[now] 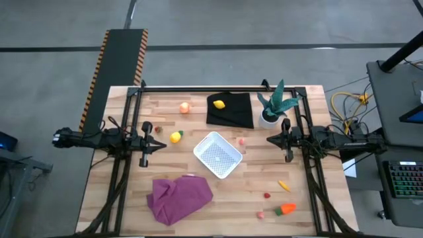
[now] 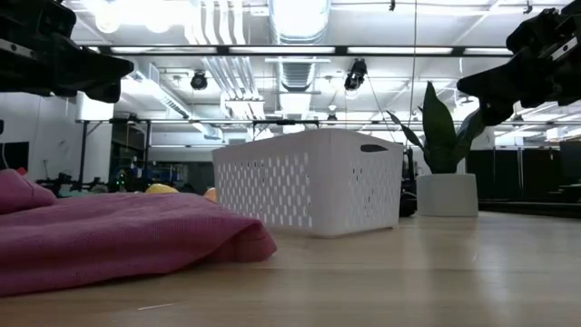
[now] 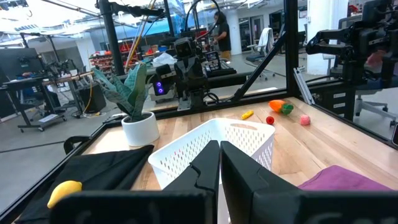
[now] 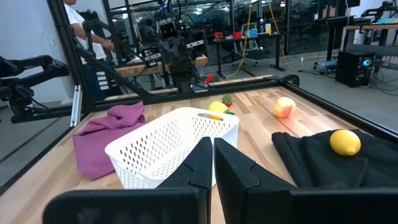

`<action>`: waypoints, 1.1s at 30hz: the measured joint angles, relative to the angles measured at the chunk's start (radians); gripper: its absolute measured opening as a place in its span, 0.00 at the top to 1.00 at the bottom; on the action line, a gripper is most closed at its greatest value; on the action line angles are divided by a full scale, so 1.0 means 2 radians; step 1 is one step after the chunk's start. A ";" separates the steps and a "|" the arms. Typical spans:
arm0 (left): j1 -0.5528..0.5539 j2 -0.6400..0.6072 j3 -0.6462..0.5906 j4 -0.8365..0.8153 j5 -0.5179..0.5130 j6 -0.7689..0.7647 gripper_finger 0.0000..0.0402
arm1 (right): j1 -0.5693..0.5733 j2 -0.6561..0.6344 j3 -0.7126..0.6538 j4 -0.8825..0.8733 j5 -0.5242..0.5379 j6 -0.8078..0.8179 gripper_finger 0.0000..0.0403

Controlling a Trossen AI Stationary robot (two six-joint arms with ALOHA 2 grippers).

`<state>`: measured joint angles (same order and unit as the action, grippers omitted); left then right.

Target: Pick and placing Produce into tupperware

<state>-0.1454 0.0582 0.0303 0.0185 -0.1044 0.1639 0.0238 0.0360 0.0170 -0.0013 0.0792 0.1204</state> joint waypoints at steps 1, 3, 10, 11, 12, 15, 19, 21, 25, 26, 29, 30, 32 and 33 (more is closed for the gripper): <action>0.000 0.000 0.000 0.000 0.000 0.000 1.00 | 0.000 0.000 0.000 0.000 0.000 0.000 0.98; 0.000 0.000 0.000 0.000 0.000 0.000 1.00 | 0.000 0.000 0.000 0.000 0.000 0.000 0.98; 0.000 0.000 0.000 0.000 0.000 0.000 1.00 | 0.000 0.000 0.000 0.002 0.000 0.002 0.98; 0.000 0.000 0.000 0.000 0.000 0.000 1.00 | 0.000 0.000 0.000 0.002 0.000 0.002 0.98; 0.000 0.000 0.000 0.000 0.000 0.000 1.00 | 0.000 0.000 0.000 0.002 0.000 0.002 0.98; 0.000 0.000 0.000 0.000 0.000 0.000 1.00 | 0.000 0.000 0.000 0.003 0.000 0.023 0.98; 0.000 -0.001 0.000 0.001 -0.063 0.021 1.00 | 0.000 0.000 0.000 0.025 0.000 0.026 0.98; 0.001 -0.001 0.000 0.001 -0.154 0.041 1.00 | 0.000 0.000 0.000 0.029 0.002 0.018 0.98; 0.001 0.000 0.000 0.001 -0.265 0.041 1.00 | 0.000 0.000 0.000 0.029 0.004 0.034 0.98; 0.001 0.000 0.000 0.000 -0.277 0.040 1.00 | 0.000 0.000 0.000 0.029 0.004 0.041 0.98; 0.001 0.000 0.000 0.000 -0.284 0.040 1.00 | 0.000 0.000 0.000 0.029 0.004 0.055 0.98; 0.001 0.000 0.000 0.000 -0.284 0.040 1.00 | 0.000 0.000 0.000 0.029 0.004 0.057 0.98; 0.001 0.002 0.000 0.000 -0.284 0.040 1.00 | 0.000 0.000 0.000 0.029 0.004 0.058 0.98; 0.001 0.002 0.000 0.000 -0.284 0.040 1.00 | 0.000 0.000 0.000 0.029 0.004 0.058 0.98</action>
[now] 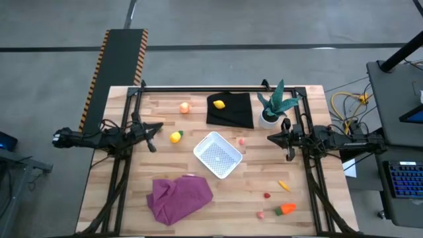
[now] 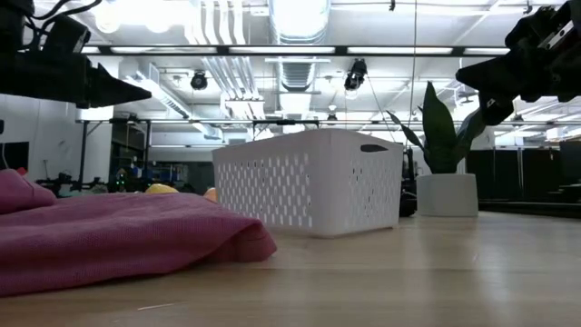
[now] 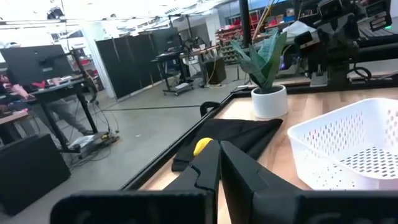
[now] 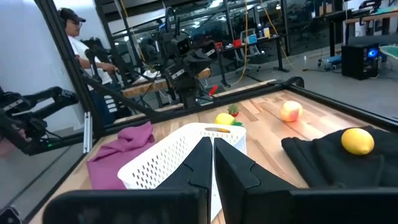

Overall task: Pick and placing Produce into tupperware
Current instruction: Put the corn into the white bin

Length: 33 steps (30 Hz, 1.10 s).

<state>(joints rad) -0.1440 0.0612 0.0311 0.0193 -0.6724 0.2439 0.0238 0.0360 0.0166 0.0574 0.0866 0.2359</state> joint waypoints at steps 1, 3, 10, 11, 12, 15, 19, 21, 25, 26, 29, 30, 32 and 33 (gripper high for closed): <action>0.000 0.000 0.000 0.000 0.000 0.000 1.00 | 0.000 0.000 0.000 0.000 0.000 0.000 0.98; 0.000 0.000 0.000 0.000 0.000 -0.001 1.00 | 0.000 0.000 0.000 0.000 0.000 0.000 0.98; 0.000 0.001 0.000 0.007 0.061 -0.173 1.00 | 0.000 0.000 0.000 0.000 0.000 0.015 0.98; 0.000 0.002 0.000 0.013 0.061 -0.199 1.00 | 0.000 0.000 0.000 0.001 0.000 0.025 0.98; 0.000 0.002 0.000 0.015 0.061 -0.215 1.00 | 0.000 0.000 0.000 0.002 0.000 0.032 0.98; 0.000 0.001 0.000 0.013 0.061 -0.223 1.00 | 0.000 0.000 0.000 0.003 0.000 0.034 0.98; 0.000 0.001 0.000 0.013 0.061 -0.224 1.00 | 0.000 0.000 0.000 0.003 0.000 0.028 0.98; 0.000 0.001 0.000 0.013 0.061 -0.224 1.00 | 0.000 0.000 0.000 0.003 0.000 0.020 0.98; 0.000 0.003 0.000 0.013 0.085 -0.218 1.00 | 0.000 0.000 0.000 0.003 -0.003 -0.003 0.98; 0.000 0.004 0.000 0.013 0.108 -0.204 1.00 | 0.000 0.000 0.000 0.004 -0.007 -0.009 0.98; -0.001 0.004 0.000 0.018 0.172 -0.171 1.00 | 0.000 0.000 0.000 0.028 -0.019 -0.025 0.98; -0.001 0.005 0.000 0.020 0.169 -0.171 1.00 | 0.001 0.000 0.004 0.030 -0.023 -0.025 0.97; 0.000 0.007 0.000 0.028 0.159 -0.170 1.00 | 0.004 0.000 0.016 0.023 -0.037 -0.030 0.94; 0.000 0.008 0.000 0.034 0.156 -0.168 0.99 | 0.006 0.000 0.023 0.013 -0.045 -0.038 0.92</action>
<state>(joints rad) -0.1440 0.0763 0.0311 0.0877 -0.3609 -0.0925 0.0364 0.0364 0.0626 0.0843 -0.0029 0.1600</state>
